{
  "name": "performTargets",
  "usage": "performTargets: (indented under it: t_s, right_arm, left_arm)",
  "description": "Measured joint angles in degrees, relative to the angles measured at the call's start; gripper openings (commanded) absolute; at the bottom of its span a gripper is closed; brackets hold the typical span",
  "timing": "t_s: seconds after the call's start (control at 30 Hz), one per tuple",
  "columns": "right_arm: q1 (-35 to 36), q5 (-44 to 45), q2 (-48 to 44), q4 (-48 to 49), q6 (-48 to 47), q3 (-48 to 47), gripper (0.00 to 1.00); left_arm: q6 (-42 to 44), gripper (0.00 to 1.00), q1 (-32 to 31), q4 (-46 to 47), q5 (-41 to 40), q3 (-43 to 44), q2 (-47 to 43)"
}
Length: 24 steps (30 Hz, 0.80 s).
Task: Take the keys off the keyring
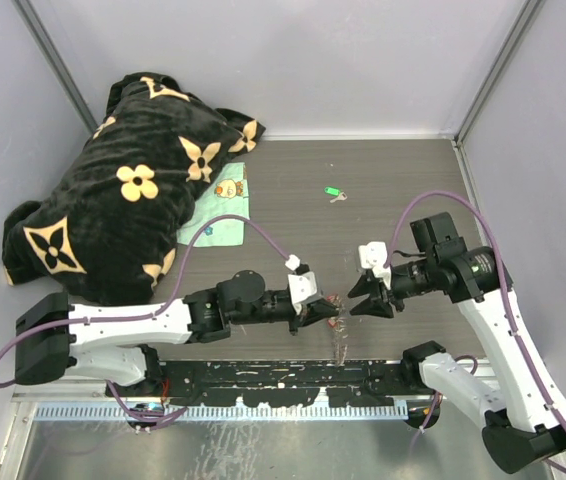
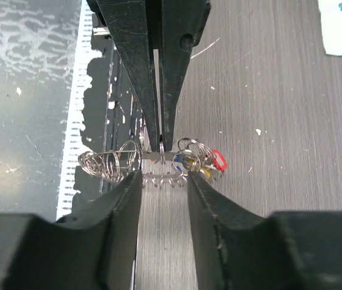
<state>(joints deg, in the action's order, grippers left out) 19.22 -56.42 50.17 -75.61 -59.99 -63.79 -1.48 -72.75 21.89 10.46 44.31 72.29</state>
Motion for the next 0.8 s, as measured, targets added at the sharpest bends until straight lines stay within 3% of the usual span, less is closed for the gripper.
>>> performTargets:
  t_s: [0.17,0.37,0.5,0.8]
  right_arm:
    - [-3.8,-5.1,0.5,-1.1,-0.6,-2.5,0.50]
    - [-6.0,-10.8,2.2,0.7,1.7,-6.3,0.50]
    - [-6.3,-12.0,2.1,9.3,10.9,-6.4,0.49]
    - [-6.6,-14.5,1.6,25.1,28.5,-8.2,0.32]
  left_arm:
    - [0.2,0.00,0.2,6.1,-0.3,-4.9,-3.1]
    - [0.0,0.00,2.8,20.5,-0.1,-10.0,-4.4]
    - [-2.4,0.00,5.9,30.7,1.0,-11.2,-3.6]
    - [-7.0,0.00,8.4,45.1,5.5,-11.2,-2.5]
